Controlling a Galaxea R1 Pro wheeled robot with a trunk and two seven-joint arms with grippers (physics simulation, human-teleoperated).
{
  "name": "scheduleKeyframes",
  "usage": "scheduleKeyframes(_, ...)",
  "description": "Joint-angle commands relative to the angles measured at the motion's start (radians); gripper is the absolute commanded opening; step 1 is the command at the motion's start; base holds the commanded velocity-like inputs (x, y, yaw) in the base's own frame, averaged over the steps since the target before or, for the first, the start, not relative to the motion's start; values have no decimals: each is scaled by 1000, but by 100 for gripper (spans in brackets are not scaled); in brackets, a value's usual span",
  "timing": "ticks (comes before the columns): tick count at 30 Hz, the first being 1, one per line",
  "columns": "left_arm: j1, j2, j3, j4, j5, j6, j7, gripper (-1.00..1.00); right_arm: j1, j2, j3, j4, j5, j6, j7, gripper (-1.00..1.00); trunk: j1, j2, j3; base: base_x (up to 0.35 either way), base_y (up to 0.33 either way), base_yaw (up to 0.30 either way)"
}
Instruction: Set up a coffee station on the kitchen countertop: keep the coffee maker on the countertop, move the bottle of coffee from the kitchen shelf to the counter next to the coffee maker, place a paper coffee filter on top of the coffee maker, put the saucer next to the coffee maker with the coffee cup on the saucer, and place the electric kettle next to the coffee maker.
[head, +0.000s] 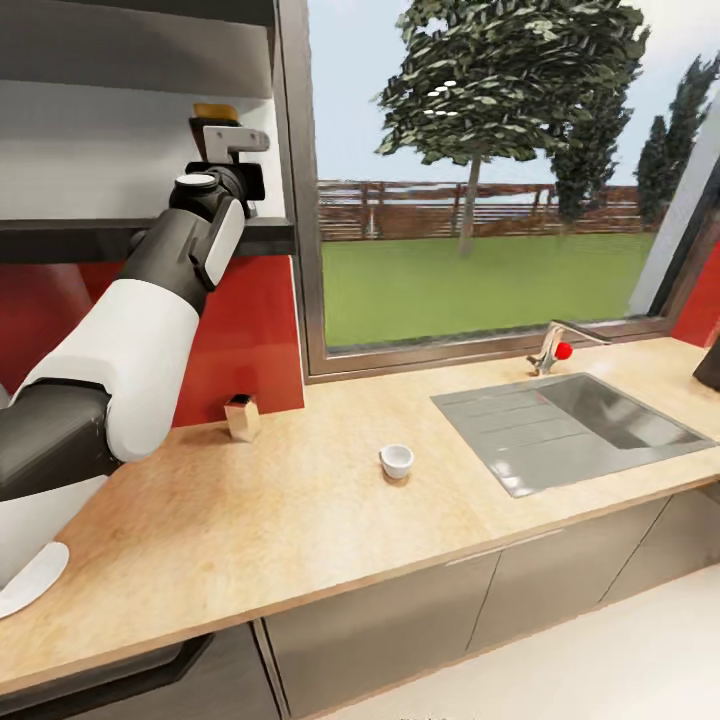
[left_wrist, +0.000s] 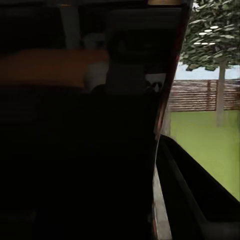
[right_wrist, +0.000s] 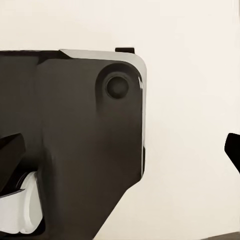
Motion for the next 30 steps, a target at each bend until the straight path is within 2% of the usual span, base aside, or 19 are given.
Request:
scheduleKeyframes(1,-1,1,-4,-2,-6,8,3,-100,-1,0,-9,1,10,-4,3,100,1,-2,-2,0,-7,-283)
scheduleKeyframes(8,-1,1,-4,-2,-6,9,4,-100,-1,0,-8,2,10,-4,4,100,1,-2,-2,0,-114,-283)
scheduleKeyframes(30,0,-1,-4,-1,-5,9,4,-100,-1,1,-7,2,10,-4,4,100,1,-2,-2,0,-216,-283)
